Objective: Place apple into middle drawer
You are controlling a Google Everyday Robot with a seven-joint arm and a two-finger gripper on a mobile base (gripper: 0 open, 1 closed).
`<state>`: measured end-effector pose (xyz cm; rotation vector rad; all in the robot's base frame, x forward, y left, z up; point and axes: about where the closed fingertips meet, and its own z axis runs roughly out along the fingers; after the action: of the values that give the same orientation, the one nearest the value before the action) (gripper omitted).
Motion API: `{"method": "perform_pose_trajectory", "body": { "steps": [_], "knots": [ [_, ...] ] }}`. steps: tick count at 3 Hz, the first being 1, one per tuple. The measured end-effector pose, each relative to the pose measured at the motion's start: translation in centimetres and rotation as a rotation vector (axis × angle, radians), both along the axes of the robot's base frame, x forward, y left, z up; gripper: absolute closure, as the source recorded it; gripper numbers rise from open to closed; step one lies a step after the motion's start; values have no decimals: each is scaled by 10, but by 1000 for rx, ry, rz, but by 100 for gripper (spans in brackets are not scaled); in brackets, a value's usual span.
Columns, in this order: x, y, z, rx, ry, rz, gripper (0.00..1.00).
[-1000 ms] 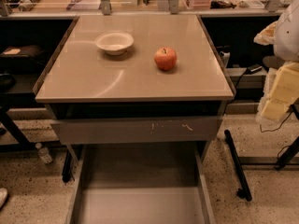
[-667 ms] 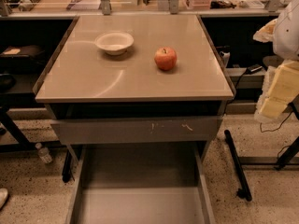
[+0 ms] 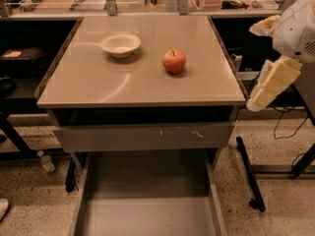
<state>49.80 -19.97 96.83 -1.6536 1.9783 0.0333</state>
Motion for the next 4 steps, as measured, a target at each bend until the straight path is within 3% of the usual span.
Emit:
{"method": "perform_pose_trajectory", "body": {
  "steps": [2,4],
  "knots": [
    [64,12,-31,213,-19,55,0],
    [66,14,-34,228,-16,53,0]
  ]
}}
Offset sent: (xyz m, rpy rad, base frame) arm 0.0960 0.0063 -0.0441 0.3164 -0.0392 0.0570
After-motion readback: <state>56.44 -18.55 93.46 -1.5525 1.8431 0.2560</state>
